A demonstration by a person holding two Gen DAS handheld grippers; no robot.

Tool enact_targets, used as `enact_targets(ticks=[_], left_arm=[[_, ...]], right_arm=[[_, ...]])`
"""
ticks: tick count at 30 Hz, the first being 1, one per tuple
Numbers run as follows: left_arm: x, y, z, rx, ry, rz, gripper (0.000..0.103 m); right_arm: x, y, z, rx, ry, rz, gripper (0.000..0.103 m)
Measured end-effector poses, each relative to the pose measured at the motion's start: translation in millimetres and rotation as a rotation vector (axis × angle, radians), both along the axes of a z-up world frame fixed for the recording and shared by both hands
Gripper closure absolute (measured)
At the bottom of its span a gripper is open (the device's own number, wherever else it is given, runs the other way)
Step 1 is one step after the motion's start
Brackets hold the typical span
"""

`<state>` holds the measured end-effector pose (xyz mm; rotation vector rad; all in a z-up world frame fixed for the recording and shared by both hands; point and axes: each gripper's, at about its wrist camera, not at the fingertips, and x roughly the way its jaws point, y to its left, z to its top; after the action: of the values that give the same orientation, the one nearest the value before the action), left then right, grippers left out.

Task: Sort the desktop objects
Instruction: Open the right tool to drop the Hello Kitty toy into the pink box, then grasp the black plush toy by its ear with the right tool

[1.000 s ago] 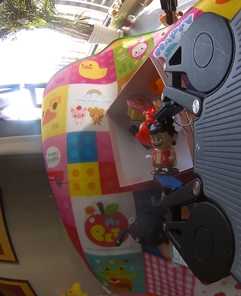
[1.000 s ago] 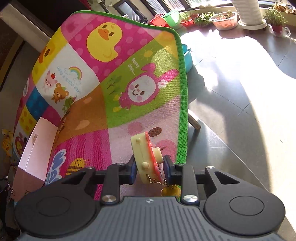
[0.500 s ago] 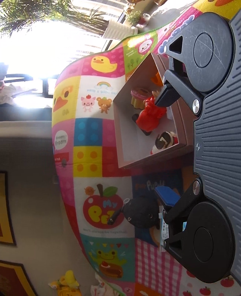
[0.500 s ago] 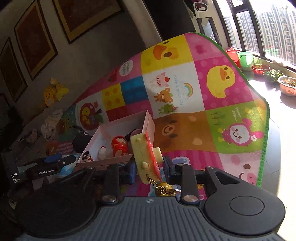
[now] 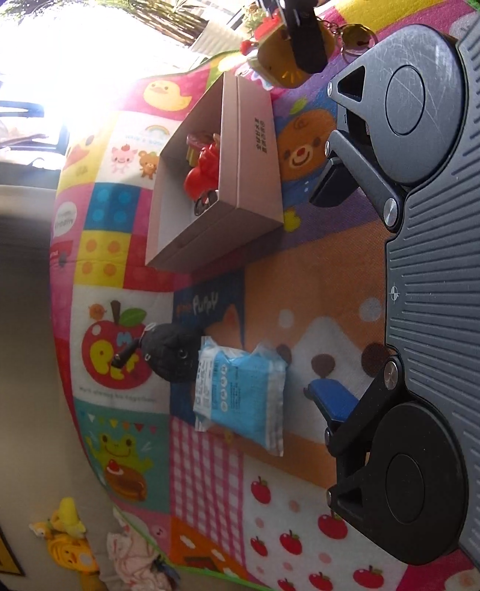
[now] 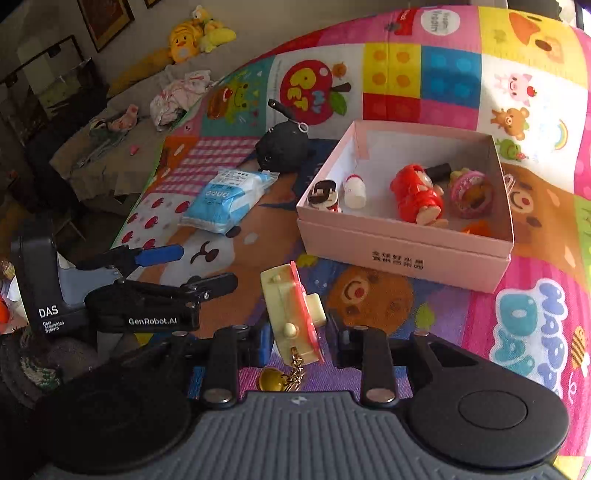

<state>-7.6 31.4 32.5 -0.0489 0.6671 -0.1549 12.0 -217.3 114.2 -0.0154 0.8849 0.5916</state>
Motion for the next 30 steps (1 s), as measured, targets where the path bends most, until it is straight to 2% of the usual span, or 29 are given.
enact_targets(ticks=[4,7,10,15,16,18,19,22,24,27,30], left_arm=[[4.4,-3.0,-2.8,-0.029,0.004,-0.014,0.000],[6.4,-5.1,-4.3,-0.050,0.005,-0.023,0.000],[6.6,-3.9,-4.6,-0.054,-0.001,-0.030,0.000],[6.1,9.1,-5.9,-0.060,-0.046,0.006,0.000],[6.9,13.7,-5.9,-0.054,-0.060,0.029,0.000],[9.0,22.6,-6.6,-0.051,-0.082,0.068,0.000],[11.3,28.4,-7.2,-0.056,-0.089,0.091,0.000],[16.2,41.2,-11.3,-0.077,-0.095,0.153,0.000],[18.9,47.1,-15.6,-0.095,-0.093,0.180,0.000],[19.7,47.0,-22.0,-0.103,-0.078,0.174,0.000],[13.9,43.6,-21.0,-0.090,-0.117,0.163,0.000]], right_arm=[[42.4,7.7,37.9,-0.072,-0.115,-0.055,0.074],[92.7,13.6,46.0,-0.110,-0.120,-0.124,0.074],[138.2,23.0,38.5,-0.150,-0.127,-0.179,0.074],[191.8,39.6,8.5,-0.216,-0.079,-0.228,0.073],[197.4,41.8,4.7,-0.223,-0.071,-0.240,0.070],[202.2,46.2,1.0,-0.219,-0.060,-0.244,0.057],[201.8,49.5,1.5,-0.214,-0.063,-0.243,0.054],[196.6,68.1,7.6,-0.188,-0.073,-0.199,0.040],[196.0,86.6,11.8,-0.148,-0.061,-0.165,0.022],[205.2,121.9,12.6,-0.098,-0.036,-0.118,0.009],[227.5,167.8,1.3,-0.074,0.011,-0.105,0.006]])
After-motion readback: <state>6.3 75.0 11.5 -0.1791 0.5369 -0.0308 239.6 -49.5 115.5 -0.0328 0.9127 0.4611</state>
